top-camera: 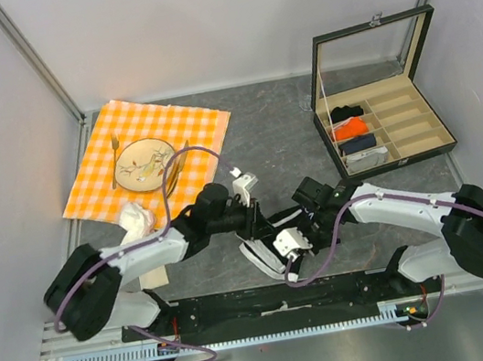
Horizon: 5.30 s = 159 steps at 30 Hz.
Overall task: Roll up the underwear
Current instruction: Fold the underwear at the center of the board.
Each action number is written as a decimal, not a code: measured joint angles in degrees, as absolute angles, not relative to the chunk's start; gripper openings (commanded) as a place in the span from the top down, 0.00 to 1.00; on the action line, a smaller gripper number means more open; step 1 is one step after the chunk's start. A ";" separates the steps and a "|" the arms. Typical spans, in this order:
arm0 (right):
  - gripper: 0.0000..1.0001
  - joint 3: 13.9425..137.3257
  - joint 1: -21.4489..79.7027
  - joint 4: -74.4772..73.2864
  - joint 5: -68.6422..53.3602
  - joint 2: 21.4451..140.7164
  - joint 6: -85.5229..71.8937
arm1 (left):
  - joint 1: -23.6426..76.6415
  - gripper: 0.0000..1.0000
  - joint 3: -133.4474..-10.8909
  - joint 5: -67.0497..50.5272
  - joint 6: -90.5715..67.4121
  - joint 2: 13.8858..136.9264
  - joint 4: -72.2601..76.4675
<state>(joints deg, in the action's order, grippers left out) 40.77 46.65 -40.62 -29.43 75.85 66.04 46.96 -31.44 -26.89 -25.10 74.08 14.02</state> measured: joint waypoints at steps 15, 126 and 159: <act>0.93 53.91 46.65 -51.40 -30.09 84.14 65.41 | 47.99 0.82 -35.64 -28.84 -26.70 96.05 19.25; 0.52 78.54 30.63 -43.92 -41.04 109.60 37.01 | 42.50 0.55 -21.96 -15.07 -31.48 76.25 20.75; 0.77 77.28 38.46 -38.17 -33.15 113.21 37.67 | 42.24 0.37 -23.42 -0.01 -31.51 50.83 1.23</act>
